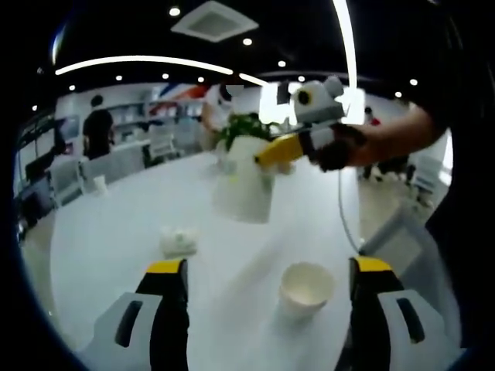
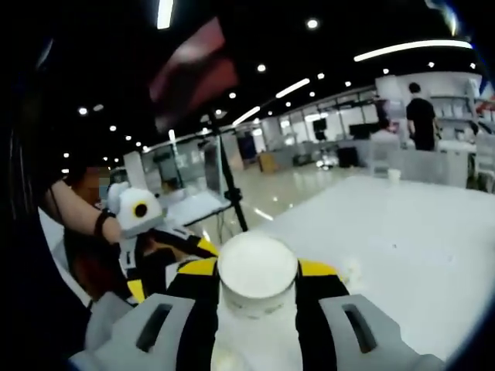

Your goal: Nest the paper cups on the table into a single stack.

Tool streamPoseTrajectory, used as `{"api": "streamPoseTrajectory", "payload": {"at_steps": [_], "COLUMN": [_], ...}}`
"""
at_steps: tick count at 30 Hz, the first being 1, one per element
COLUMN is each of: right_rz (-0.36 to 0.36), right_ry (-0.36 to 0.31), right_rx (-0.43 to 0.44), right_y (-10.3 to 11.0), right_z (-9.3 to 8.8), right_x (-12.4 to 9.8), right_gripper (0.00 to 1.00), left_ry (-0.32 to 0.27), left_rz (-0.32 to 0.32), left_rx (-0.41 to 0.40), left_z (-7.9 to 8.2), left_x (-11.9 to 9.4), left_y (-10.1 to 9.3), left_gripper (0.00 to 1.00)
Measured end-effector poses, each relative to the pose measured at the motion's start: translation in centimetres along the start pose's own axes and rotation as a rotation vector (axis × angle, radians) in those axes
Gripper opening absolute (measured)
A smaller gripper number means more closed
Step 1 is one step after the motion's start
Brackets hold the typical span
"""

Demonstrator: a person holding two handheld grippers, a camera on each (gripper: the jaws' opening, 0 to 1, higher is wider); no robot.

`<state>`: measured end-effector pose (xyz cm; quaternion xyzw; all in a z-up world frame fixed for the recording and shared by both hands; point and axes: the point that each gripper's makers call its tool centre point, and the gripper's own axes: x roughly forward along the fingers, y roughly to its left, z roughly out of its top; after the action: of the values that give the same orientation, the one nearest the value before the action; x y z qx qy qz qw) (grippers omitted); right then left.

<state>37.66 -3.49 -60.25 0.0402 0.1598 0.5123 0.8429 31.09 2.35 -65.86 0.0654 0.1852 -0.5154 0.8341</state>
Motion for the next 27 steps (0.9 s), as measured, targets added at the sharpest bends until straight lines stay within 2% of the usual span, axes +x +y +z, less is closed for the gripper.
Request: {"api": "streamPoseTrajectory", "payload": {"at_steps": [9, 13, 27], "right_rz": [0.011, 0.032, 0.092], "right_ry": [-0.016, -0.057, -0.072], "right_rx": [0.006, 0.05, 0.073], "right_y": [0.5, 1.1, 3.0], "right_z": [0.6, 1.2, 1.3], "right_x": [0.0, 0.2, 1.4], "right_gripper": [0.35, 0.35, 0.35], "left_ry": [-0.006, -0.018, -0.048], "left_rz": [-0.001, -0.003, -0.043], "left_rx": [0.001, -0.004, 0.014], "left_z": [0.2, 0.6, 2.1], "left_x": [-0.1, 0.0, 0.5], "left_y": [-0.1, -0.4, -1.8], "left_gripper": [0.84, 0.84, 0.83]}}
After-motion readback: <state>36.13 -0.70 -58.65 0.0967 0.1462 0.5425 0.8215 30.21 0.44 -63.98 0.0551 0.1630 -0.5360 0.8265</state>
